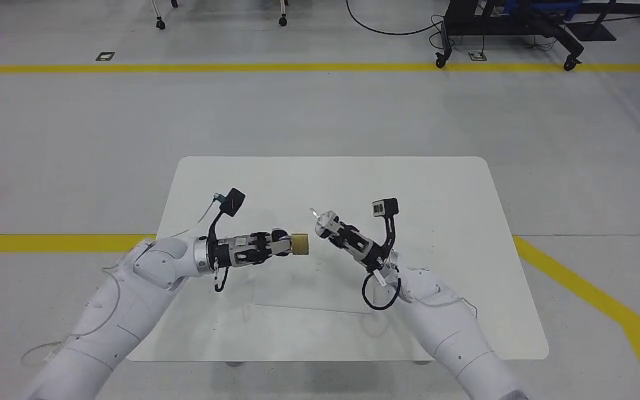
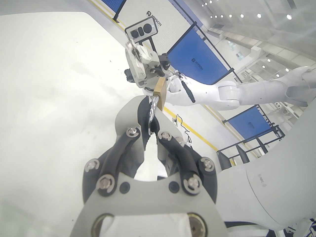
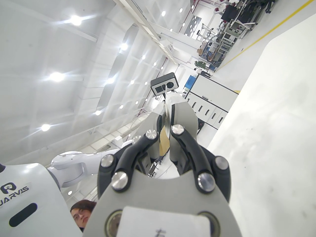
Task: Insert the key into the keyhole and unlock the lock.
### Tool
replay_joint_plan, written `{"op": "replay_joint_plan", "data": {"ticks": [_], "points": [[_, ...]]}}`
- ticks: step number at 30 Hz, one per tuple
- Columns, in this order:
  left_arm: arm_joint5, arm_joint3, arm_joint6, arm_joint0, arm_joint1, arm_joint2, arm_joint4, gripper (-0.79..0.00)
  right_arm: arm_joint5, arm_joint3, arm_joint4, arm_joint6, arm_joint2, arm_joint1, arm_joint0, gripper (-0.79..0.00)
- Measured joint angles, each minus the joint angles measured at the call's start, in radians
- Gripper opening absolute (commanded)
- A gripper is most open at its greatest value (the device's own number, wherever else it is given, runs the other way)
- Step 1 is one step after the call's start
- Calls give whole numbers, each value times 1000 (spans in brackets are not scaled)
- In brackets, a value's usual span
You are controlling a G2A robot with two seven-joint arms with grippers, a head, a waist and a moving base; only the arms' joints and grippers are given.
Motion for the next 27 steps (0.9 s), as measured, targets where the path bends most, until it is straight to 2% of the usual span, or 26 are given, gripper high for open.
{"op": "replay_joint_plan", "data": {"ticks": [13, 18, 20, 22, 24, 25, 27], "points": [[65, -3, 75, 8, -13, -2, 92, -785, -19, -95, -63, 50, 6, 1, -54, -785], [85, 8, 75, 10, -19, 2, 70, -785, -30, -153, -108, 88, 13, 9, -83, -785], [99, 13, 21, 19, -24, 20, -16, -785, -47, -163, -152, 76, 35, 16, -89, -785], [150, 40, -111, 13, -29, 35, -202, -785, -83, -176, -222, 16, 81, 26, -105, -785], [240, 83, -263, -7, -34, 33, -425, -785, -113, -205, -279, -39, 126, 35, -133, -785], [317, 117, -356, -23, -38, 26, -562, -785, -129, -231, -318, -71, 156, 42, -155, -785], [428, 167, -474, -44, -46, 18, -722, -785, -140, -274, -395, -120, 203, 51, -191, -785]]}}
